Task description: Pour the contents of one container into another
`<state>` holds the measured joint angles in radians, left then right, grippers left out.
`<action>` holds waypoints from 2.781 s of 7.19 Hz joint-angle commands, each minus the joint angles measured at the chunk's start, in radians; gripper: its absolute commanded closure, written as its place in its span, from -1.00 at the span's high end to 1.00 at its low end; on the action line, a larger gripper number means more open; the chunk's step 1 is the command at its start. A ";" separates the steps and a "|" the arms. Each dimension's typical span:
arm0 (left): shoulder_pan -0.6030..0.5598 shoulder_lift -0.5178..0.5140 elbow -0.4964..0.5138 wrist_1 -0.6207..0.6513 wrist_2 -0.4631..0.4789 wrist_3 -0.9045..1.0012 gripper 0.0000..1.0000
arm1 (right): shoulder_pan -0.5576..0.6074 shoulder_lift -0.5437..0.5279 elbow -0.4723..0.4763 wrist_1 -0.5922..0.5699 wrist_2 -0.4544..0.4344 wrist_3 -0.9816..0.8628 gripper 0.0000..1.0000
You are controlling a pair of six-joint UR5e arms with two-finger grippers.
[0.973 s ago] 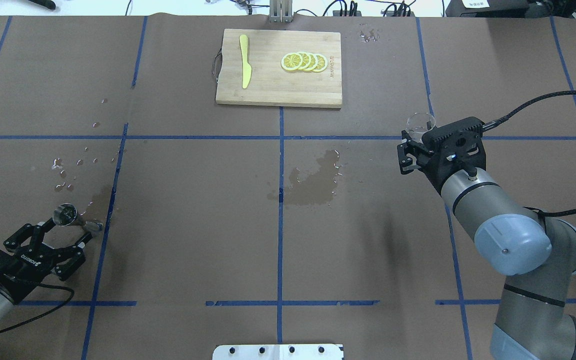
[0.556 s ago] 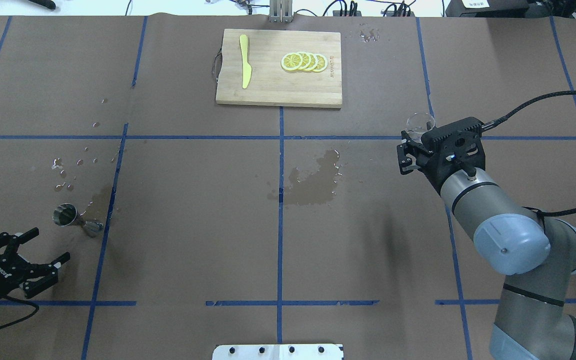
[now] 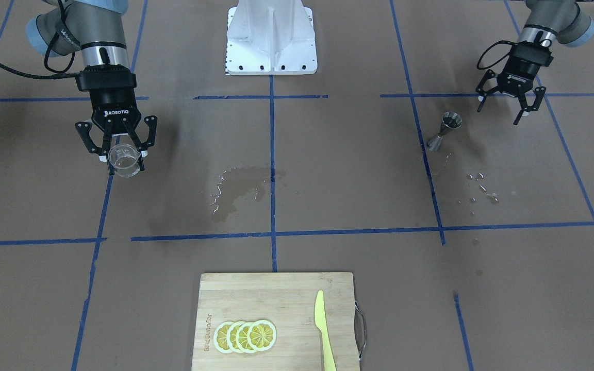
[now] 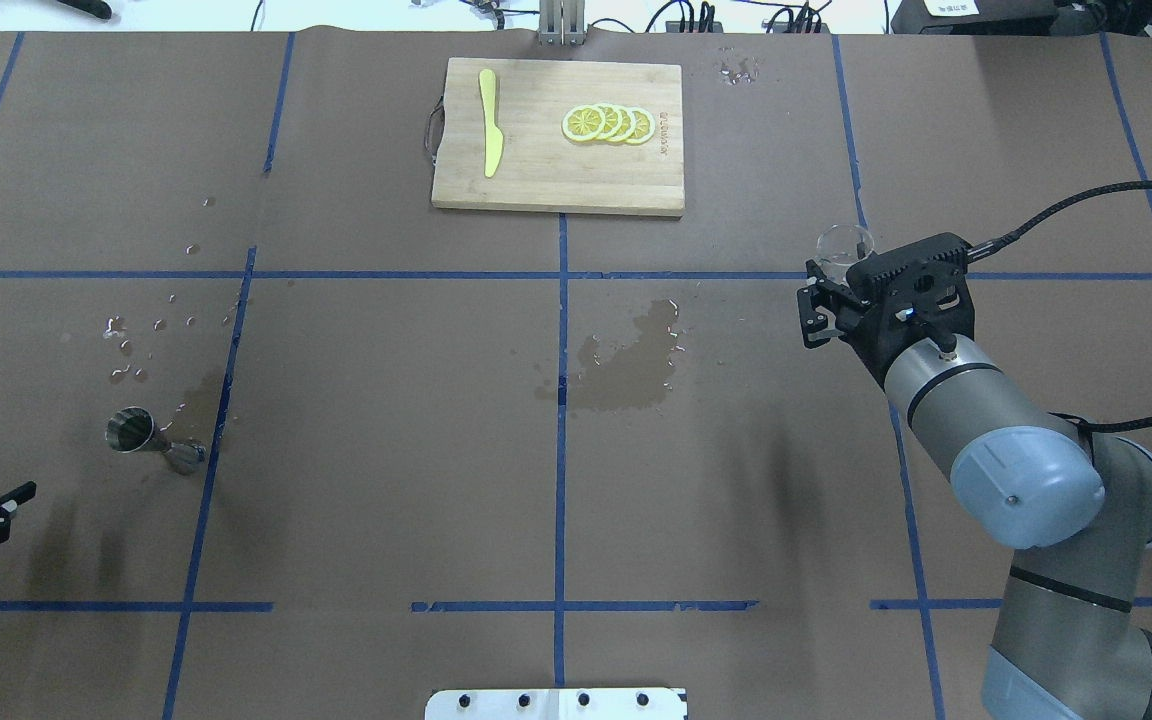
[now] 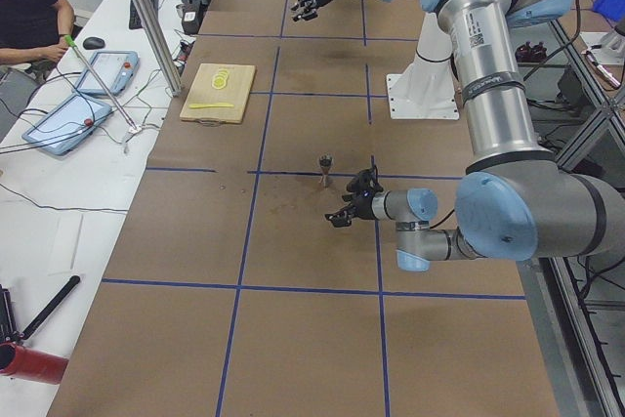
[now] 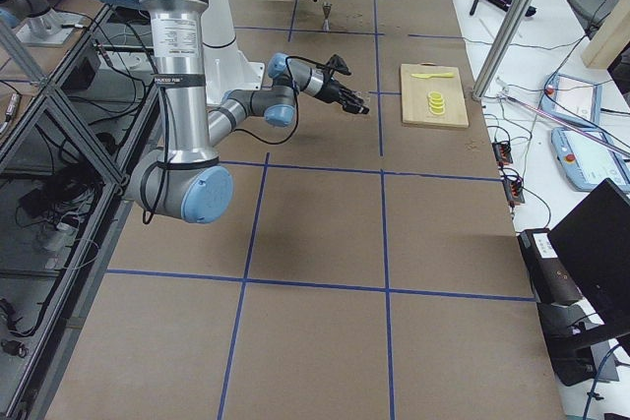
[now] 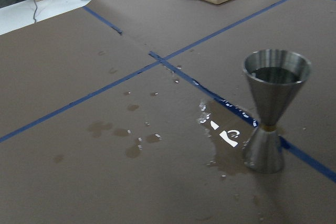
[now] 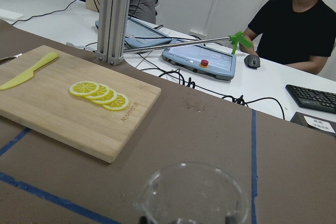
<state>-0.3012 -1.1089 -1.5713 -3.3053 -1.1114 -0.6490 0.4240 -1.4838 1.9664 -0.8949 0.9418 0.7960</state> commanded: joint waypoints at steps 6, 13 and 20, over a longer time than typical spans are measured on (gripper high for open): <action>-0.869 -0.432 0.044 0.762 -0.956 0.155 1.00 | -0.002 -0.010 -0.049 0.031 -0.005 0.126 -1.00; -0.963 -0.421 -0.096 1.049 -1.263 0.140 1.00 | -0.182 -0.219 -0.239 0.462 -0.258 0.292 -1.00; -0.963 -0.422 -0.113 1.041 -1.249 0.092 1.00 | -0.254 -0.214 -0.310 0.465 -0.322 0.305 -0.84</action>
<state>-1.2640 -1.5306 -1.6812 -2.2640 -2.3619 -0.5516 0.1711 -1.6986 1.6668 -0.4295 0.6171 1.1014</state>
